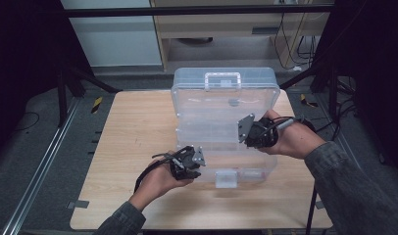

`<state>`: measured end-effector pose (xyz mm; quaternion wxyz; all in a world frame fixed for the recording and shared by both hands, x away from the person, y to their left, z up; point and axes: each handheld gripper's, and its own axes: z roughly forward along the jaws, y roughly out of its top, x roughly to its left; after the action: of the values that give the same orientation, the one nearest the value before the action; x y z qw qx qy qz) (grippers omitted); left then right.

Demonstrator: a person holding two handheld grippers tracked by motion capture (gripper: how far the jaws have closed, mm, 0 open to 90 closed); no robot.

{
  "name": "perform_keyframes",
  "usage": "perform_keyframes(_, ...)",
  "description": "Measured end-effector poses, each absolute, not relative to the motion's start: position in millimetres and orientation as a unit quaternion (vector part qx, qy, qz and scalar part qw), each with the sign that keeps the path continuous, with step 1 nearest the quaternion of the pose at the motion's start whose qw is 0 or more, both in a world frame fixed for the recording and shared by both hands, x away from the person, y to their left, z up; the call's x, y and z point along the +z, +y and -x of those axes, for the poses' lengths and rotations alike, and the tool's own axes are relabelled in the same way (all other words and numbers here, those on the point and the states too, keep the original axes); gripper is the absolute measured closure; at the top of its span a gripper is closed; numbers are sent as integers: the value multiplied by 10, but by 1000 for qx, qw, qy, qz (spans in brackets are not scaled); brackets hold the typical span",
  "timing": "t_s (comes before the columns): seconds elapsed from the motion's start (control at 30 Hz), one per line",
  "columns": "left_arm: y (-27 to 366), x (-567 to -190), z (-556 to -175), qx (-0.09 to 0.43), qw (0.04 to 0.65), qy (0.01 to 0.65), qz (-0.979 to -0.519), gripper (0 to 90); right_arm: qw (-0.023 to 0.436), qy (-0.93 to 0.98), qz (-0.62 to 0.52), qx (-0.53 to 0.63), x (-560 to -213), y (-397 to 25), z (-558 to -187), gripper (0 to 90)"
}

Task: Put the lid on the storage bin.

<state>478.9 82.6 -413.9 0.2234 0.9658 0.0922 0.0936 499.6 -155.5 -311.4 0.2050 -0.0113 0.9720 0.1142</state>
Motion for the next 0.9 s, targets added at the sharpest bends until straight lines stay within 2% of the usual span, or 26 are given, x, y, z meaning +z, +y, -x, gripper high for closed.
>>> perform_keyframes(0.27,833,-4136,-4762,103,220,96,-965,773,204,972,10,116,-3122,-1564,-4990,842)
perform_keyframes(0.3,837,-4136,-4716,107,224,116,-962,758,204,972,10,116,-3119,-1566,-4991,841)
perform_keyframes(0.37,855,-4091,-4714,123,224,101,-962,672,204,972,9,118,-3120,-1573,-4991,840)
perform_keyframes(0.43,893,-4034,-4644,127,238,123,-955,643,204,972,10,120,-3121,-1582,-4991,839)
perform_keyframes(0.57,983,-3851,-4576,139,266,108,-948,571,204,971,7,123,-3123,-1592,-4992,837)
perform_keyframes(0.63,1022,-3750,-4535,142,279,108,-944,571,205,971,8,123,-3125,-1590,-4989,837)
perform_keyframes(0.67,1022,-3750,-4535,142,279,108,-944,580,205,971,8,123,-3125,-1590,-4989,837)
perform_keyframes(0.77,1134,-3476,-4471,140,340,129,-921,656,206,971,8,124,-3131,-1594,-4982,836)
perform_keyframes(0.9,1270,-3237,-4552,143,362,143,-910,849,206,970,6,126,-3138,-1605,-4970,833)
